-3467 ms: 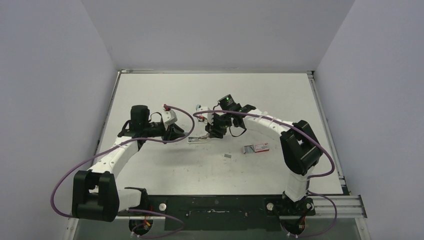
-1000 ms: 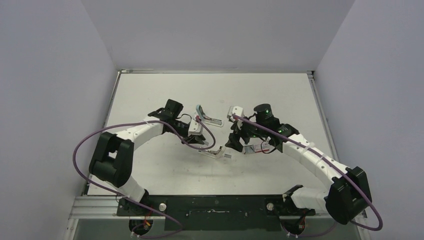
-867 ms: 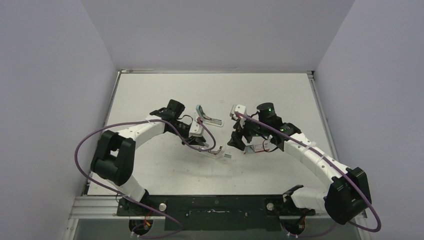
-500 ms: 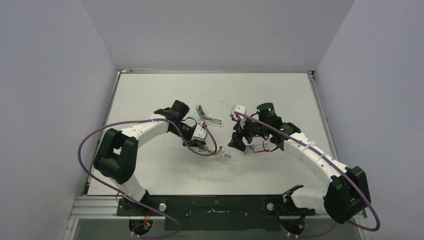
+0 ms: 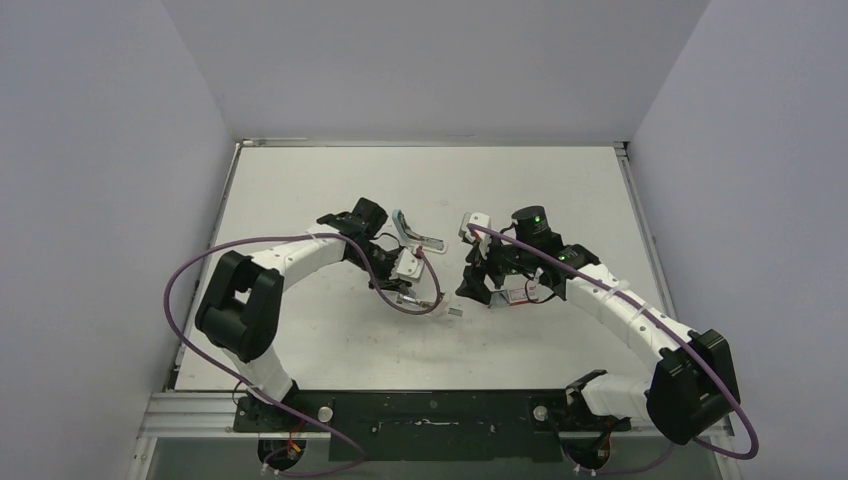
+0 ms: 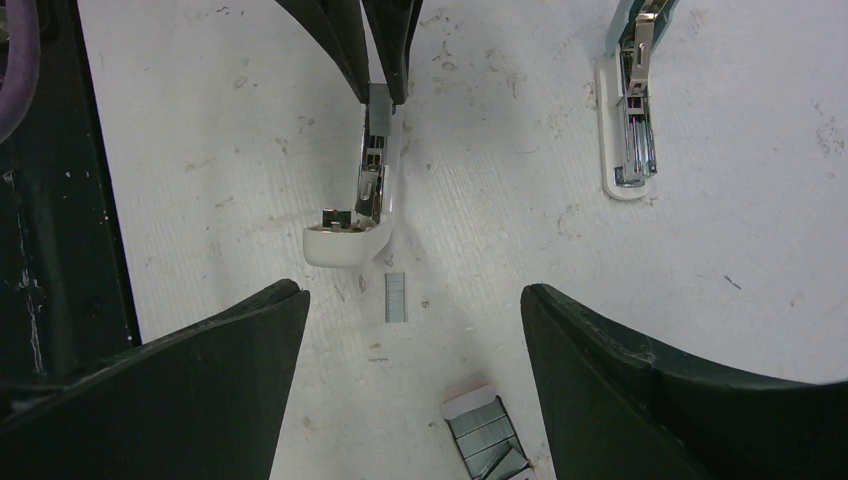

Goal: Load the staples into the stapler
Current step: Install the staple into the stapler.

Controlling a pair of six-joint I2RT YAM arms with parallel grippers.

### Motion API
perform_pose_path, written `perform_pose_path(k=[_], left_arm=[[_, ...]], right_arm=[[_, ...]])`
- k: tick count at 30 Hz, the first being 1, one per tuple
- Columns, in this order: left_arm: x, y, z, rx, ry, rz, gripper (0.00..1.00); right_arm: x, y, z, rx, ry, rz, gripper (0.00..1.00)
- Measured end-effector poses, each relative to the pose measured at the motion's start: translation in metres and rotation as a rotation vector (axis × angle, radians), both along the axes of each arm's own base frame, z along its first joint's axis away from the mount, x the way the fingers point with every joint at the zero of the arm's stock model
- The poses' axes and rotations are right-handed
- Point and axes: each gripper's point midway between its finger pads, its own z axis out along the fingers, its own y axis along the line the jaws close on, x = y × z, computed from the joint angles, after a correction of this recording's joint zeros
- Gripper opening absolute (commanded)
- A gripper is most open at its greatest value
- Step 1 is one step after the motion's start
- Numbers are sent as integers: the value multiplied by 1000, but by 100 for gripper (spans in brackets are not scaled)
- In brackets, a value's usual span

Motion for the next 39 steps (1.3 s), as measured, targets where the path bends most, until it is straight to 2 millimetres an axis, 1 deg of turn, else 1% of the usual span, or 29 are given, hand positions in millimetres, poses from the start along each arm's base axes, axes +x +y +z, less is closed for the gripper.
perform_pose_path(k=[5, 25, 39], left_arm=[[3, -2, -1, 18, -1, -5, 0], [-4, -8, -6, 55, -16, -34, 0], [-7, -4, -13, 86, -19, -38, 0]], right_arm=[[0, 0, 0, 0, -1, 1, 79], [0, -1, -1, -7, -8, 10, 79], [0, -1, -1, -8, -12, 12, 79]])
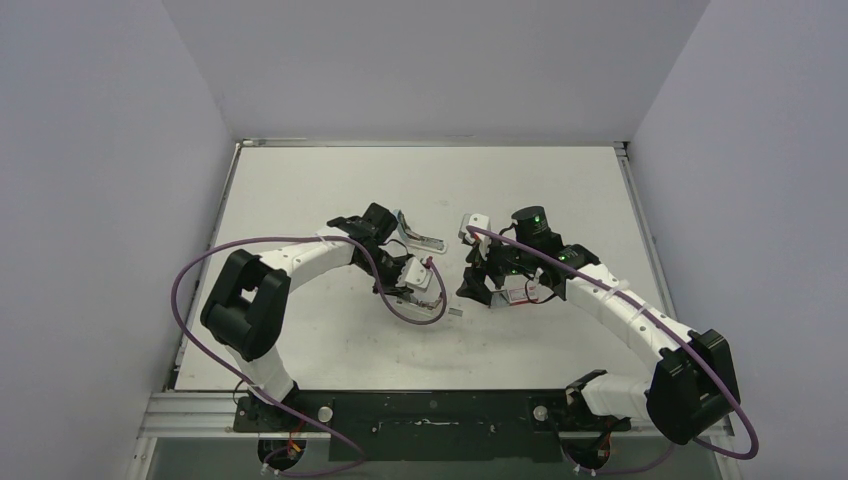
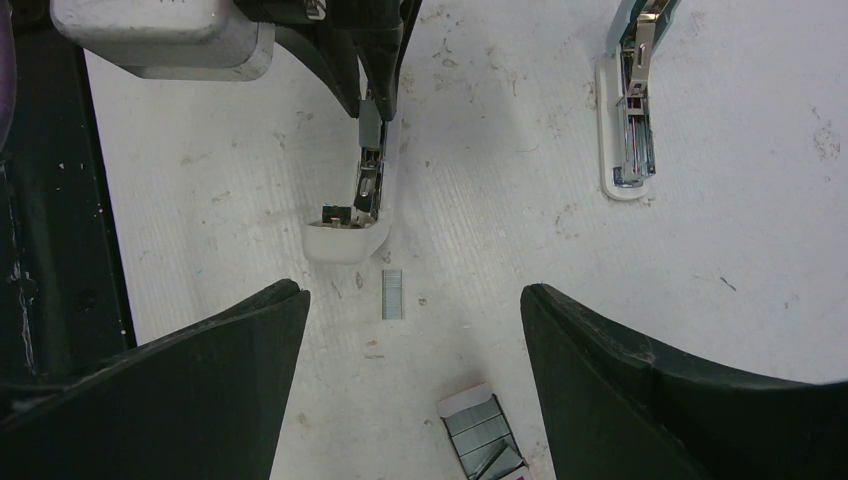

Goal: Load the staples into the stapler
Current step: Install the staple into the stapler.

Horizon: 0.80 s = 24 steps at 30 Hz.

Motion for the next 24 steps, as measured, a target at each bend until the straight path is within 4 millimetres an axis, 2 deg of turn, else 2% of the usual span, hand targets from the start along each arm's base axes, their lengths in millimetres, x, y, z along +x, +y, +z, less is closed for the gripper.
perform_pose_path(k=[24], left_arm=[[0, 0, 3, -26, 18, 7, 0]], right_arm=[[0, 0, 0, -1, -1, 1, 79]])
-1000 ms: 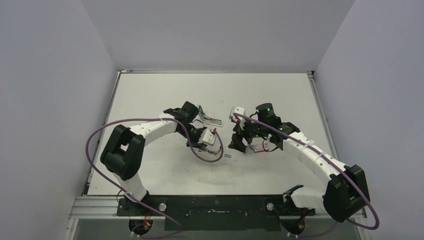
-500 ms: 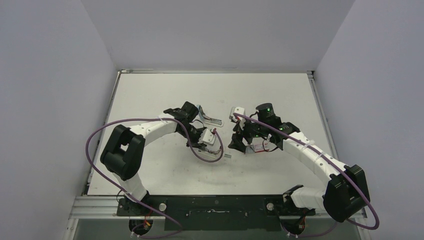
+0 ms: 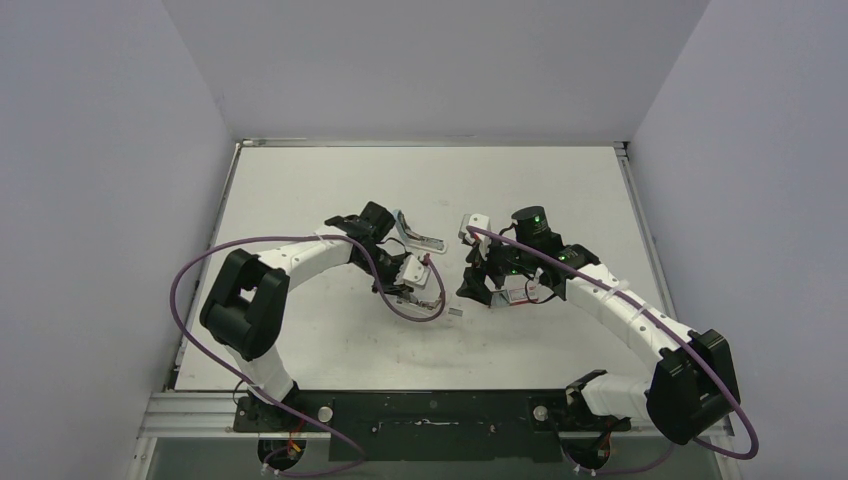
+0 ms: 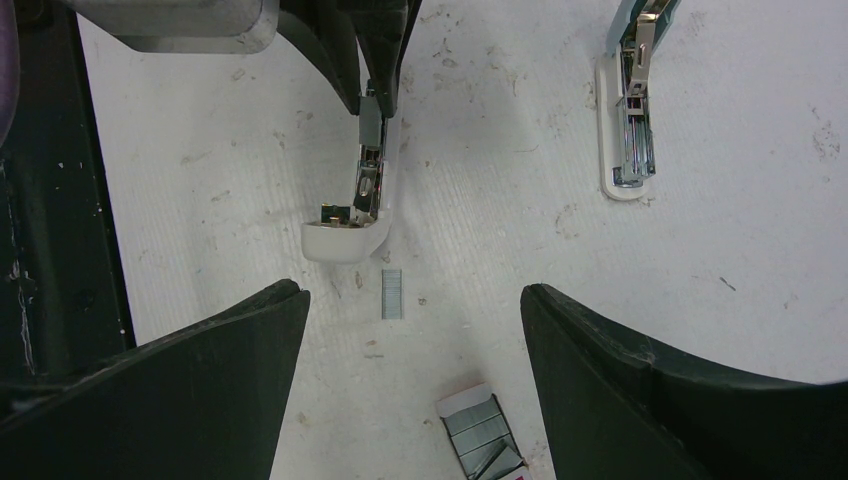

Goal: Load the staples into the stapler
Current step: Install the staple into the stapler.

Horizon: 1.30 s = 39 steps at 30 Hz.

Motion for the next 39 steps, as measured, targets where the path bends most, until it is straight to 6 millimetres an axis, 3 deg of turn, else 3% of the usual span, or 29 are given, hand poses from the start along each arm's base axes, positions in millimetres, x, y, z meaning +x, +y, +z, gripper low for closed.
perform_pose_path(k=[14, 39], left_arm=[[7, -2, 6, -9, -14, 6, 0], [5, 1, -3, 15, -2, -11, 0]], right_arm=[[-1, -1, -1, -4, 4, 1, 79], [-1, -1, -1, -5, 2, 3, 79]])
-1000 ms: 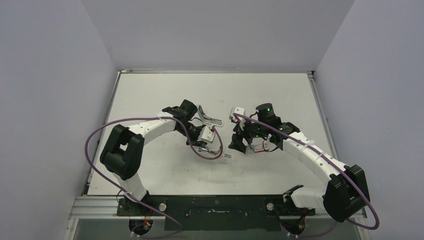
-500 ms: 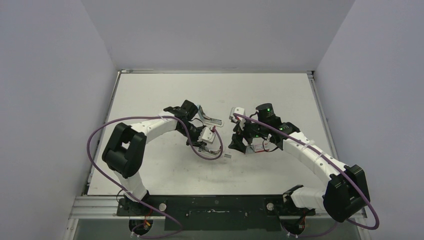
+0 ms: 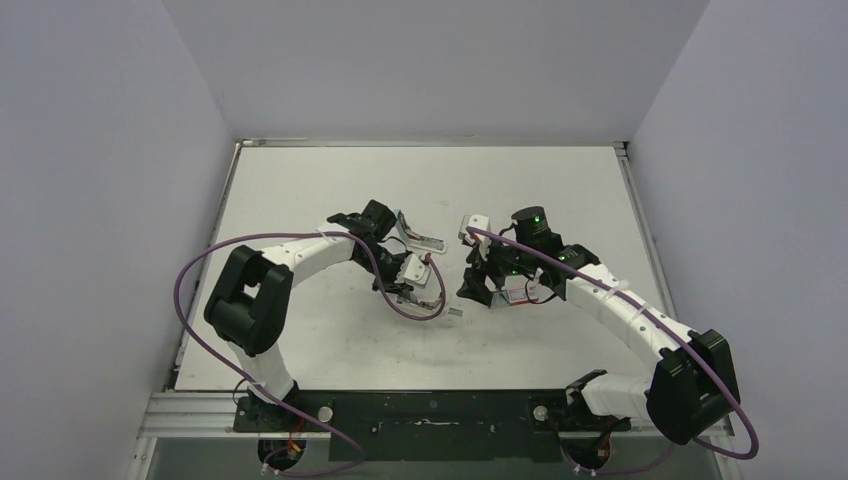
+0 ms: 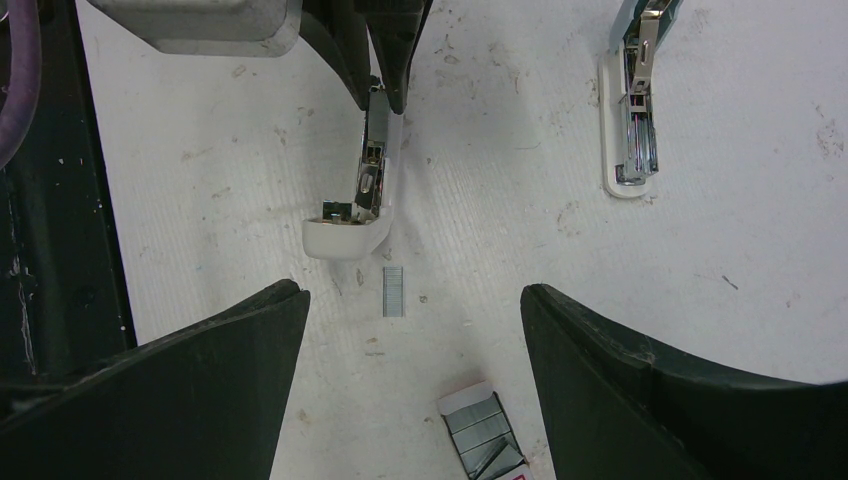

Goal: Load the staples into the stapler
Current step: Install the staple into the stapler.

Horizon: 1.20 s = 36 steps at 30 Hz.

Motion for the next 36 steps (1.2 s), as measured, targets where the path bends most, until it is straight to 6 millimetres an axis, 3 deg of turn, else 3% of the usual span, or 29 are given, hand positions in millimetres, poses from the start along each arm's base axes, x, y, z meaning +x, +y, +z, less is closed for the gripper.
perform_pose_path(k=[36], left_arm=[[-5, 3, -4, 44, 15, 12, 0]], right_arm=[[0, -1, -1, -7, -9, 9, 80]])
